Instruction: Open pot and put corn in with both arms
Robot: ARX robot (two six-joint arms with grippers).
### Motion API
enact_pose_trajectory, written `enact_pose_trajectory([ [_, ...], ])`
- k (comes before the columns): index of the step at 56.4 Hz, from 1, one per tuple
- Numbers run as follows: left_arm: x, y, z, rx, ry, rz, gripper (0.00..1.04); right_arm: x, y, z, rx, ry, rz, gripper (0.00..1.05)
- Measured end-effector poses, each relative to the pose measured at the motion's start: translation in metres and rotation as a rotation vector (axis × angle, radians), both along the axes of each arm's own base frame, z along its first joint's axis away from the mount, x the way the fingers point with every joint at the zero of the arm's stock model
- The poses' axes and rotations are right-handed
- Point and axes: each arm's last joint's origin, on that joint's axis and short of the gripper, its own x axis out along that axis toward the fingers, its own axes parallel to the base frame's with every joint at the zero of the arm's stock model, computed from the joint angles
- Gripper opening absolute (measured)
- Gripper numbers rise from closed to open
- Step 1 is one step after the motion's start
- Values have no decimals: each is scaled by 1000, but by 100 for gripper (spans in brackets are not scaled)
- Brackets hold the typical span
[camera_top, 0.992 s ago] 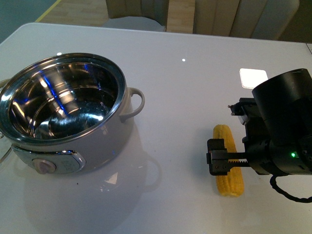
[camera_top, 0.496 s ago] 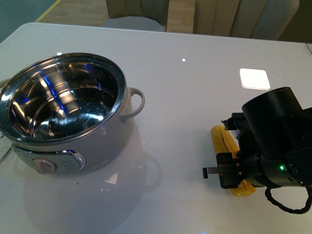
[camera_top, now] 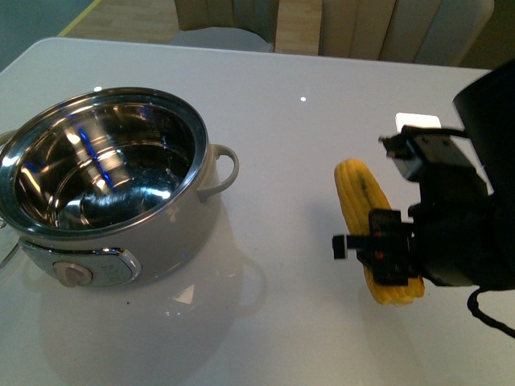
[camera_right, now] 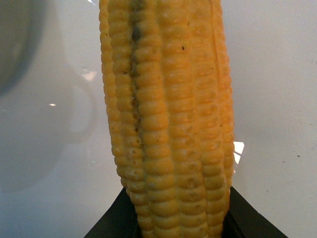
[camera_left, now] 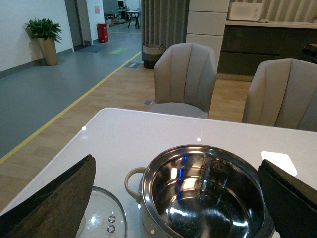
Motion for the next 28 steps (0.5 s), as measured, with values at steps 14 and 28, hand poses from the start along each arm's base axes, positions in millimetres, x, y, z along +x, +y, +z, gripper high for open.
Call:
enact_pose_trajectory([
  [14,0,0,0,0,0,0,98,11,29,53,164,-52,-28,23],
  [28,0,0,0,0,0,0,98,34,65,88,295,-79,-53,23],
])
